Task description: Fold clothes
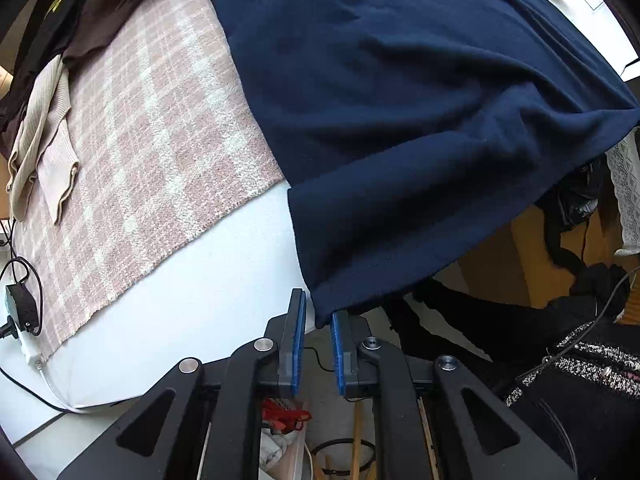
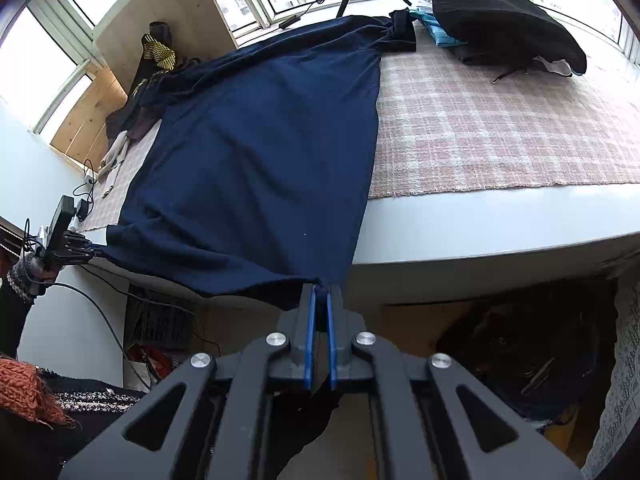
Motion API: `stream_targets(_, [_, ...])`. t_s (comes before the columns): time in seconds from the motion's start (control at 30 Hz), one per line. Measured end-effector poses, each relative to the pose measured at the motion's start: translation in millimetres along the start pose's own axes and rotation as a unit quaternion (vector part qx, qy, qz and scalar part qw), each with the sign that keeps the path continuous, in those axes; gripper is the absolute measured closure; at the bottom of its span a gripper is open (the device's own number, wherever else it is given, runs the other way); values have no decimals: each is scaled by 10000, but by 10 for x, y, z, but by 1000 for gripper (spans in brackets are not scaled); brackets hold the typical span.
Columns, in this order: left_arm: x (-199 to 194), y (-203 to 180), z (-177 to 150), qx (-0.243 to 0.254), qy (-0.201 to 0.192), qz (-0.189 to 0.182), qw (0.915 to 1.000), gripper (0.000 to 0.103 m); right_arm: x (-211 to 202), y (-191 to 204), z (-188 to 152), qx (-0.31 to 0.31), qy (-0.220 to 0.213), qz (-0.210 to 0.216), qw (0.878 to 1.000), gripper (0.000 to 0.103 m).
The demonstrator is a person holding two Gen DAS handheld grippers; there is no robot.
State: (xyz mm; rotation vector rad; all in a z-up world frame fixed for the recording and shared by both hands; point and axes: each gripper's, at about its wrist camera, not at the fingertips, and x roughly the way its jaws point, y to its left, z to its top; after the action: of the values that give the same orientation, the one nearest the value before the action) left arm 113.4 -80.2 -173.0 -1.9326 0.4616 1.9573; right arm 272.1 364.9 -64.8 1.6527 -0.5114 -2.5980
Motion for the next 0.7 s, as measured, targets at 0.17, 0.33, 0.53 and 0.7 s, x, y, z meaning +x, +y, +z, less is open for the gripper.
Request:
stream_targets(0.17, [-138,2,-166,-34,-219,-196,9996,99,-31,100,98,-103,-12,-179,9998,98])
stream_targets(0.33, [-656,-142,-867,-21,-388,-772,9963,99,-124,124,-50,-75,-6,-320,9995,98])
stream_targets(0.53, [-704,-182,-414,-119,-456,-832,9954,100,45,-44,-111,230,112,-385,9989,98])
stream_targets(0.7, [-1588,7,-314,147,-1266,-443,9909,99,-472,160,202,-193,-459,-587,9970,98])
